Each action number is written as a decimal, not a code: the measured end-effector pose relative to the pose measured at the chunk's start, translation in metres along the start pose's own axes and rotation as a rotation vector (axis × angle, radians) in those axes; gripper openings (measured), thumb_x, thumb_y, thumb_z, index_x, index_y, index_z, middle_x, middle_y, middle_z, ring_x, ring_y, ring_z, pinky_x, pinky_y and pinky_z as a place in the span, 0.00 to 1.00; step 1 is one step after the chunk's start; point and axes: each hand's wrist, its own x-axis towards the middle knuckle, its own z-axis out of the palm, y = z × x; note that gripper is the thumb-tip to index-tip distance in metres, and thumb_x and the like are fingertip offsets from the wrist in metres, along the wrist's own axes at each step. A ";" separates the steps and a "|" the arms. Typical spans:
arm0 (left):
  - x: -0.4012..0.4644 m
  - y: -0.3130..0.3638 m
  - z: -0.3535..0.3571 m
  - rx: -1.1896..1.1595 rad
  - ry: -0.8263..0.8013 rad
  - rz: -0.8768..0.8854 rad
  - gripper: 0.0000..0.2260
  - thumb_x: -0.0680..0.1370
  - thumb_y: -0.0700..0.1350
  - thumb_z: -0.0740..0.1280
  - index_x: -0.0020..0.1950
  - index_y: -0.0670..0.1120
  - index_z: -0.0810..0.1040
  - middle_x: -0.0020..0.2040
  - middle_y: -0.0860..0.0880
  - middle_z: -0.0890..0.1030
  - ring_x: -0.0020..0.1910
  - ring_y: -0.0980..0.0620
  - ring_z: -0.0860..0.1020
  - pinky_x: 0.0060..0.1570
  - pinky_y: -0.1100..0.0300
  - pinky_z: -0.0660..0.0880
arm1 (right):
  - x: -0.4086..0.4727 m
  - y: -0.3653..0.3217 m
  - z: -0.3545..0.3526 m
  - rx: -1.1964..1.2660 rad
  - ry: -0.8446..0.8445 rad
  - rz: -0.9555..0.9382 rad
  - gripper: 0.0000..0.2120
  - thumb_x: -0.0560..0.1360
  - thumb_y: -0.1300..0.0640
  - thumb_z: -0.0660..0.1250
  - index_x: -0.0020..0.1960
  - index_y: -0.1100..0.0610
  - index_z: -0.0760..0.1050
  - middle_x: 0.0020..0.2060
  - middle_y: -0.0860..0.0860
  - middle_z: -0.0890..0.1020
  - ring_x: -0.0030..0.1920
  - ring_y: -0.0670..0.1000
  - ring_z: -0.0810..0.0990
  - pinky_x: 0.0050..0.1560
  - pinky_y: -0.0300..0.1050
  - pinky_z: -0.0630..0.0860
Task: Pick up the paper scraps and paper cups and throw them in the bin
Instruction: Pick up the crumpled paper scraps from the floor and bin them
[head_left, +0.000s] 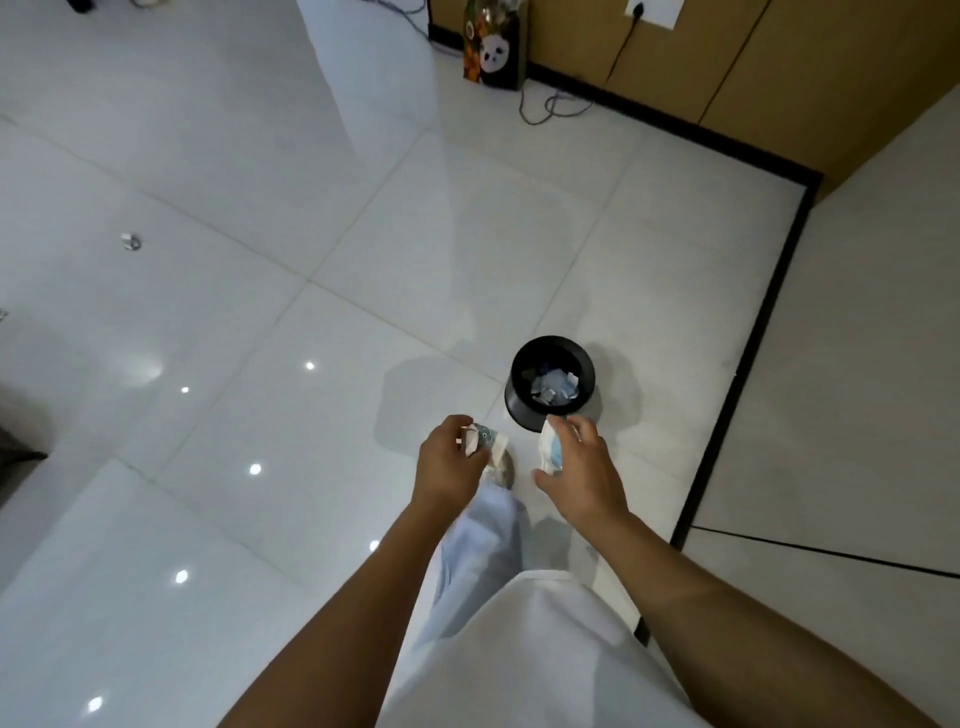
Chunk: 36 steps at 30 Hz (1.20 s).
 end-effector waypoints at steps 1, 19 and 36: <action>0.014 0.008 0.003 0.010 -0.012 0.004 0.16 0.72 0.38 0.70 0.59 0.42 0.76 0.53 0.44 0.80 0.51 0.44 0.78 0.56 0.50 0.75 | 0.012 0.001 -0.005 0.012 0.003 0.020 0.32 0.74 0.52 0.71 0.74 0.50 0.62 0.71 0.50 0.62 0.67 0.55 0.67 0.62 0.50 0.73; 0.236 0.033 0.105 0.144 -0.130 -0.142 0.15 0.73 0.39 0.70 0.60 0.44 0.74 0.51 0.48 0.78 0.48 0.49 0.77 0.50 0.57 0.75 | 0.241 0.090 0.002 0.081 -0.035 0.159 0.36 0.71 0.53 0.74 0.75 0.50 0.60 0.73 0.50 0.61 0.69 0.55 0.65 0.61 0.49 0.74; 0.320 -0.015 0.226 0.177 -0.078 -0.207 0.18 0.76 0.43 0.68 0.65 0.45 0.72 0.60 0.47 0.77 0.56 0.48 0.76 0.56 0.56 0.74 | 0.345 0.179 0.069 0.131 -0.165 0.160 0.27 0.78 0.57 0.65 0.75 0.54 0.62 0.75 0.51 0.61 0.73 0.53 0.64 0.66 0.48 0.70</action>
